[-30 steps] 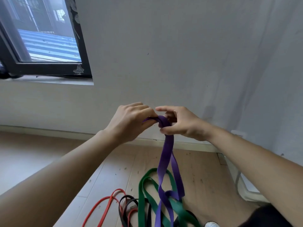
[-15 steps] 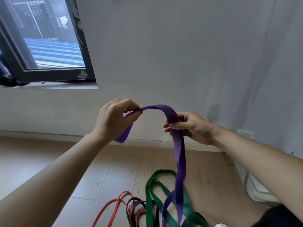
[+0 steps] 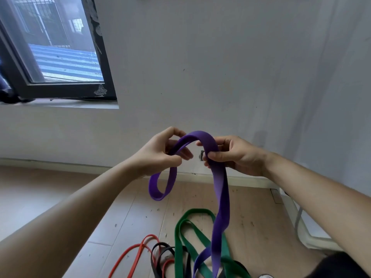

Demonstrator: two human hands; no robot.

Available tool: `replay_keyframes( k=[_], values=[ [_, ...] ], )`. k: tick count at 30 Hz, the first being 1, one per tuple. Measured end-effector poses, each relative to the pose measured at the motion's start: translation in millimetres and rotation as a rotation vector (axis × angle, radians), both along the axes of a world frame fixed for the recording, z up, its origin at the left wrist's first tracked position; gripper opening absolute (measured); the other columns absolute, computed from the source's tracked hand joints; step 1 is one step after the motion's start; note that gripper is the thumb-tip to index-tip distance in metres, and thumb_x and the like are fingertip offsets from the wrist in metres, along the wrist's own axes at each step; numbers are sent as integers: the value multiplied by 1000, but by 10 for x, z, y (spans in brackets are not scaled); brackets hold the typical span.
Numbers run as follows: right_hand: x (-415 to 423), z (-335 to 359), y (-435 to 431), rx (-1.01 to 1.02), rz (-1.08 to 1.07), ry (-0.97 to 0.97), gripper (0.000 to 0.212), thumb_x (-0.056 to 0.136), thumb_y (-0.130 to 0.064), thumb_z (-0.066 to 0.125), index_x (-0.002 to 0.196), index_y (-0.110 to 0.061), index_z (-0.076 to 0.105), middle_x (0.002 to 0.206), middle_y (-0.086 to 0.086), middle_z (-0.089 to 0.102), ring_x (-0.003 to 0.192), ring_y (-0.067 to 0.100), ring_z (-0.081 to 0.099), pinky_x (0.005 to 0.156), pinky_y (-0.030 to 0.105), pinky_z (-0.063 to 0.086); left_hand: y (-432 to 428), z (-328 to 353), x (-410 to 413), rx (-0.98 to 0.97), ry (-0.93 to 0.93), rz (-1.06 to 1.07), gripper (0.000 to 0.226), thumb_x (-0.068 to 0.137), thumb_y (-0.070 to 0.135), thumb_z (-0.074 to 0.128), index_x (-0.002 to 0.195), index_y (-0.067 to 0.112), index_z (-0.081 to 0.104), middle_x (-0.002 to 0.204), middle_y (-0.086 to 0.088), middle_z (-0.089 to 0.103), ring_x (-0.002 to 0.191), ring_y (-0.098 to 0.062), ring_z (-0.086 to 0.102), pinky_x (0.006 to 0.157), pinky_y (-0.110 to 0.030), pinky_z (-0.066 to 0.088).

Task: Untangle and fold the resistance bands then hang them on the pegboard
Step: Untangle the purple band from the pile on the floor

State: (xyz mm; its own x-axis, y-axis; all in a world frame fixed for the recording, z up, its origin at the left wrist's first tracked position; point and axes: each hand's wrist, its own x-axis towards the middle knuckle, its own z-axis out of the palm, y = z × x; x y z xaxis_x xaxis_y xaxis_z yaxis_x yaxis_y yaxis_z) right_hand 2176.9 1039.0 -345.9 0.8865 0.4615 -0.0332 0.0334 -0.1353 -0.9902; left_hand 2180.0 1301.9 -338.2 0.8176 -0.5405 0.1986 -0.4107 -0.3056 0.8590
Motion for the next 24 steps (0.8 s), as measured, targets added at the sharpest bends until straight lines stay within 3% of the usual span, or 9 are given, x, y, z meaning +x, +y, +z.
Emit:
replay_keyframes(
  k=[2,8,14,20,24],
  values=[
    [-6,-5,-13,-10,-46,-33,46,85,-10,73,130,-10,65,103,15,74,96,30,70,98,52,53,-16,43,-2,-61,19,-3,43,84,-8,67,122,11,59,93,-9,74,89,-22,72,83,-34,57],
    [-60,-43,58,-89,-33,-111,42,87,-7,74,128,-14,66,109,16,75,98,30,73,85,38,61,-156,53,-34,-108,13,76,35,84,32,80,114,16,71,84,2,73,73,-5,64,67,-20,51],
    [-53,-73,86,-79,5,-106,42,89,-8,71,130,-9,65,116,22,72,113,40,67,100,50,55,-141,66,-29,-92,-47,165,37,78,48,78,102,19,78,87,-7,75,74,-9,62,66,-24,51],
    [-68,-45,151,-127,4,-153,47,85,-24,74,131,-17,65,116,7,75,111,23,70,100,40,55,-169,64,-20,-146,-21,246,27,79,36,82,96,15,78,82,-2,75,71,-4,64,66,-16,49],
    [-103,-80,316,-201,-135,-248,53,78,-30,85,127,-23,64,104,2,75,97,17,73,89,36,60,-204,62,-8,-174,-43,306,23,78,31,86,92,16,78,82,-3,76,71,-8,67,68,-19,54]
  ],
)
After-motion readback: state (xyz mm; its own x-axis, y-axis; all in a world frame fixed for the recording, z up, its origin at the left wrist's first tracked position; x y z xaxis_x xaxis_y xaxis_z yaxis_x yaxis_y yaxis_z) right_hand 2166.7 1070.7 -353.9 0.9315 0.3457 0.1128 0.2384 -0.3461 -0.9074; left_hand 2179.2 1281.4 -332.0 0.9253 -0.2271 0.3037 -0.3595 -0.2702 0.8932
